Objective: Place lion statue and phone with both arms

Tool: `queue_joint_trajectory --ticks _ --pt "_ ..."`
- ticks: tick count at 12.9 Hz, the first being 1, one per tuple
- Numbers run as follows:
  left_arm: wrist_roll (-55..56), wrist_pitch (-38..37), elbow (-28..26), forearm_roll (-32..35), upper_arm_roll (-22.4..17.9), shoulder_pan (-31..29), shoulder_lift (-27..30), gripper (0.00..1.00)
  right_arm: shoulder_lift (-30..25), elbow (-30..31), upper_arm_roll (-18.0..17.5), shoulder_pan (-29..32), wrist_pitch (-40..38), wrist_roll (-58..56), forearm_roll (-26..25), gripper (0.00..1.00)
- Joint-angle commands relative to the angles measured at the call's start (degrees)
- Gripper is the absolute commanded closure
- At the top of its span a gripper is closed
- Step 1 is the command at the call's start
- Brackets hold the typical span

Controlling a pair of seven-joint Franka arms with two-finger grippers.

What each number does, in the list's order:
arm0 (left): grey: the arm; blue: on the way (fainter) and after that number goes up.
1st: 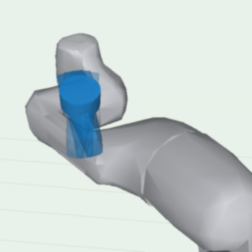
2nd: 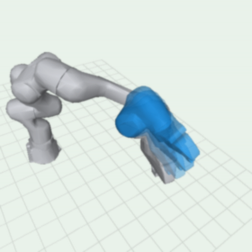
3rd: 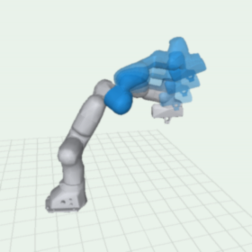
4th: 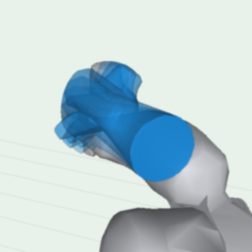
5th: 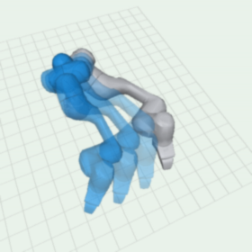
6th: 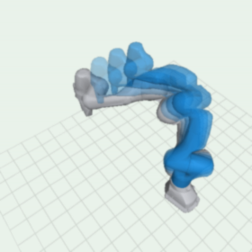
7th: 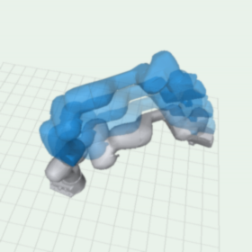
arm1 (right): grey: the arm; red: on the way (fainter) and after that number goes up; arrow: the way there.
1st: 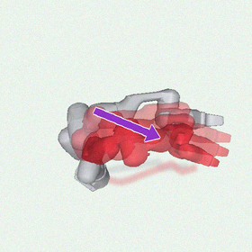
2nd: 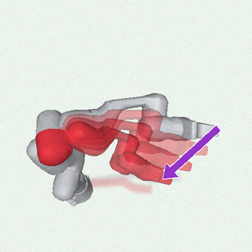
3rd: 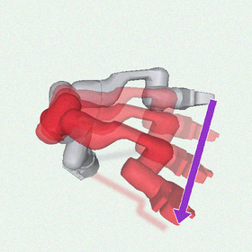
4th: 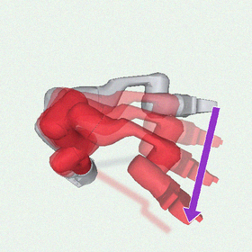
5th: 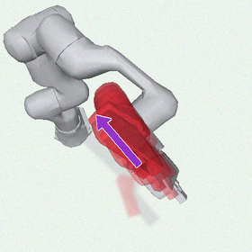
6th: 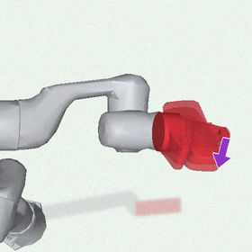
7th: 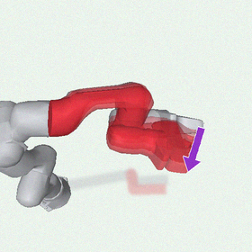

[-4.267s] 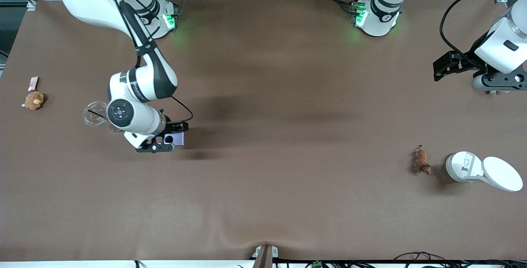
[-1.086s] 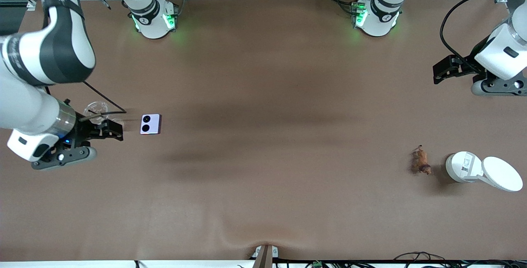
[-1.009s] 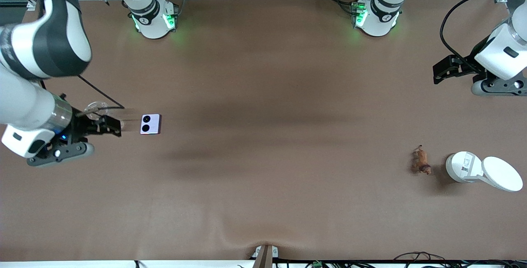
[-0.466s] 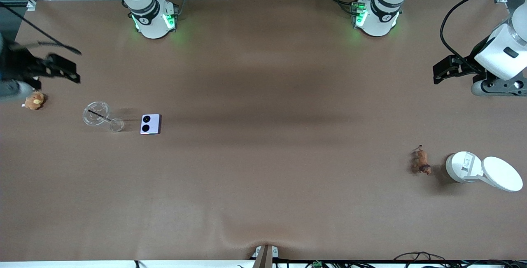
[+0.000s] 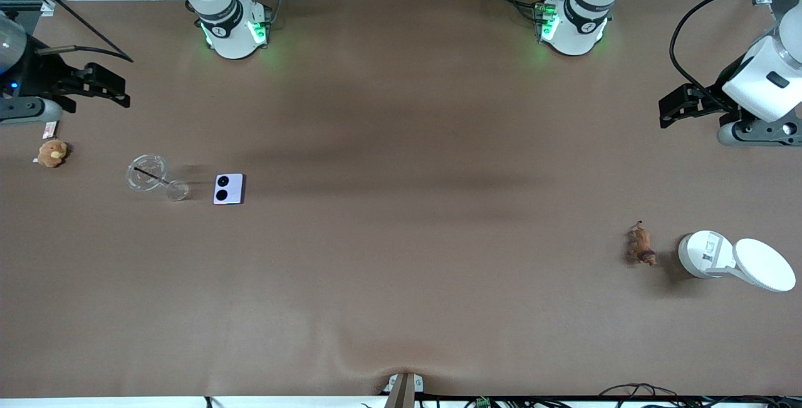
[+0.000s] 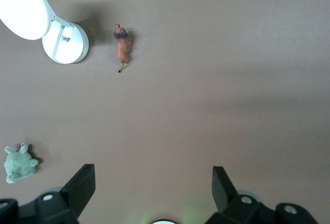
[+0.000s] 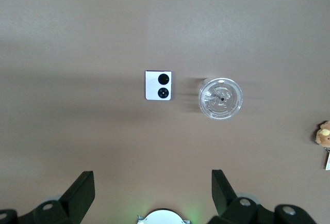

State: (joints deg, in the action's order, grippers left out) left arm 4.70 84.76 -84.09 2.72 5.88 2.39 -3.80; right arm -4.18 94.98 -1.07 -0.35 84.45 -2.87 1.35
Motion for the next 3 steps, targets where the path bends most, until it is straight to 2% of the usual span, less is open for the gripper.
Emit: queue_joint_trajectory --ticks 1,3 --pt "-0.2 -0.9 0.9 -0.3 0.2 -0.4 0.0 0.00 -1.6 0.7 -0.5 1.1 1.7 0.6 0.7 0.00" --pt "-0.2 -0.9 0.9 -0.3 0.2 -0.4 0.0 0.00 1.7 -4.6 -0.6 1.1 1.0 0.6 0.4 0.00"
